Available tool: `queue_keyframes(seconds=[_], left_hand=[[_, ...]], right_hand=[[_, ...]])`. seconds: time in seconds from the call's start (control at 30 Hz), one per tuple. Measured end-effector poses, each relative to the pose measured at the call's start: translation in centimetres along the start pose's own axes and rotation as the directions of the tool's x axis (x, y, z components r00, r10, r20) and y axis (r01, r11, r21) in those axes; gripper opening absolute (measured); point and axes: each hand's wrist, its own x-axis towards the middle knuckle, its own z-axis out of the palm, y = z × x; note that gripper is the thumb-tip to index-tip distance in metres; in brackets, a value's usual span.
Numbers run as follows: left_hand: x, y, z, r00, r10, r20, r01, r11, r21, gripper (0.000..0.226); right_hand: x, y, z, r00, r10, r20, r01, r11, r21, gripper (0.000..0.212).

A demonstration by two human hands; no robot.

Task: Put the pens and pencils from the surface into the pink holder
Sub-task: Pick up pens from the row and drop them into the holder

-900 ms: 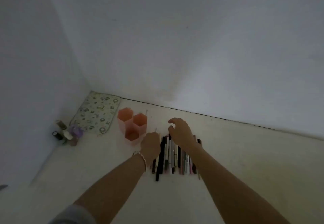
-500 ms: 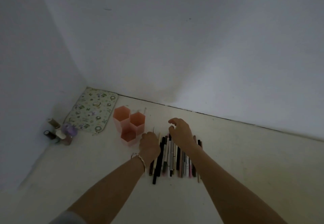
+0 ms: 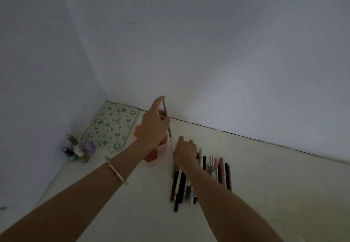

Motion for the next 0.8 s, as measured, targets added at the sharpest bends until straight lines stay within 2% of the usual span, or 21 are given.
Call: queue_keyframes(seconds=[0.1, 0.2, 0.33, 0.4, 0.47, 0.57, 0.63, 0.73, 0.8], left_hand=[[0.4, -0.8, -0.9, 0.997, 0.027, -0.069, -0.029, 0.999, -0.027, 0.059], [1.4, -1.5, -2.9, 0.977, 0.042, -0.21, -0.059, 0.995, -0.075, 0.057], [2.3, -3.1, -5.5, 0.9, 0.104, -0.424, -0.135, 0.99, -0.045, 0.054], [2.2, -4.2, -5.9, 0.891, 0.118, -0.438, -0.14, 0.99, -0.018, 0.052], [1.7, -5.5, -5.5, 0.913, 0.126, -0.389, -0.118, 0.992, 0.044, 0.05], [0.4, -7.4, -4.7, 0.945, 0.173, -0.278, -0.102, 0.962, 0.252, 0.042], [-0.1, -8.1, -4.5, 0.942, 0.178, -0.283, -0.085, 0.946, 0.313, 0.039], [0.1, -7.5, -5.5, 0.897, 0.189, -0.399, -0.079, 0.958, 0.276, 0.04], [0.5, -6.6, -6.6, 0.887, 0.156, -0.434, -0.076, 0.978, 0.196, 0.041]], right_hand=[[0.1, -0.3, 1.4, 1.0, -0.019, -0.021, 0.019, 0.999, 0.032, 0.03], [1.0, -0.3, 0.3, 0.998, 0.035, -0.043, -0.022, 0.962, 0.271, 0.024], [2.5, 0.7, -5.2, 0.946, 0.206, -0.25, -0.007, 0.785, 0.619, 0.028], [3.0, 0.8, -8.4, 0.894, 0.274, -0.354, 0.076, 0.687, 0.723, 0.026], [2.9, 0.0, -10.9, 0.857, 0.307, -0.414, 0.185, 0.567, 0.803, 0.023], [1.8, -2.1, -12.8, 0.829, 0.284, -0.481, 0.34, 0.428, 0.838, 0.021], [1.0, -3.6, -13.2, 0.824, 0.253, -0.507, 0.401, 0.373, 0.837, 0.02], [0.1, -5.8, -12.5, 0.821, 0.186, -0.54, 0.462, 0.34, 0.82, 0.02], [-0.4, -7.2, -11.4, 0.809, 0.127, -0.573, 0.497, 0.373, 0.784, 0.019]])
